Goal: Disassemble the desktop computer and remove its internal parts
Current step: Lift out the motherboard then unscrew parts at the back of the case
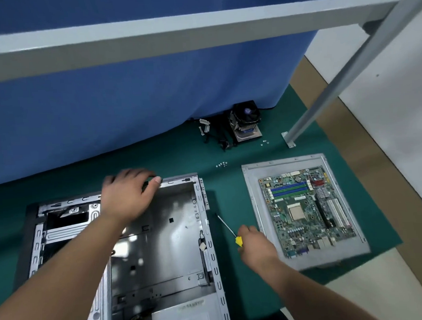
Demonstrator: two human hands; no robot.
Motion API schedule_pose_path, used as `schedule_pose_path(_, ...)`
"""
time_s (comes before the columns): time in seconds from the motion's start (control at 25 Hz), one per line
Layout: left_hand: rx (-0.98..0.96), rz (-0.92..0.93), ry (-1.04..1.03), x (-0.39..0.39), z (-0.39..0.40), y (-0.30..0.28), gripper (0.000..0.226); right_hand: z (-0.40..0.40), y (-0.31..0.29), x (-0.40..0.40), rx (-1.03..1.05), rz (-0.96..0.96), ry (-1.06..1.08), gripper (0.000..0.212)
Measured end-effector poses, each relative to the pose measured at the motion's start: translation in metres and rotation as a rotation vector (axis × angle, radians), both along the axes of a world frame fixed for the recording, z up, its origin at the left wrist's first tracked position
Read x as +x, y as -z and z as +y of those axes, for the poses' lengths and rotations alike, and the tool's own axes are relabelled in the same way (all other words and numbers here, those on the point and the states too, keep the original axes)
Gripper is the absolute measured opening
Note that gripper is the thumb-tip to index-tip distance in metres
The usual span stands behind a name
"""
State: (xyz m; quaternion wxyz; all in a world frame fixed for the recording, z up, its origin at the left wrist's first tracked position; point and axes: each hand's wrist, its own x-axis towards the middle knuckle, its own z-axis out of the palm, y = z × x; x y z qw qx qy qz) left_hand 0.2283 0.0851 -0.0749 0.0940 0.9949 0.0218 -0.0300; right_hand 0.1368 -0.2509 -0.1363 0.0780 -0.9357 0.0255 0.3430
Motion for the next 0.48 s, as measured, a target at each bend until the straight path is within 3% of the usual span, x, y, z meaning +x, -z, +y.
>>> schedule_pose_path(0.16,-0.083,-0.063,0.05,-0.036,0.007,0.003,0.059,-0.017,-0.018,0.017,0.082,-0.118,0.132,0.028)
schedule_pose_path(0.28,-0.09,-0.092,0.014,-0.068,0.012,0.001,0.065,-0.038,-0.031,0.041,0.022,-0.206,0.265,0.027)
schedule_pose_path(0.48,-0.042,-0.021,-0.049,-0.104,0.015,-0.001,0.078,-0.052,-0.027,0.06,-0.083,-0.155,0.314,0.035)
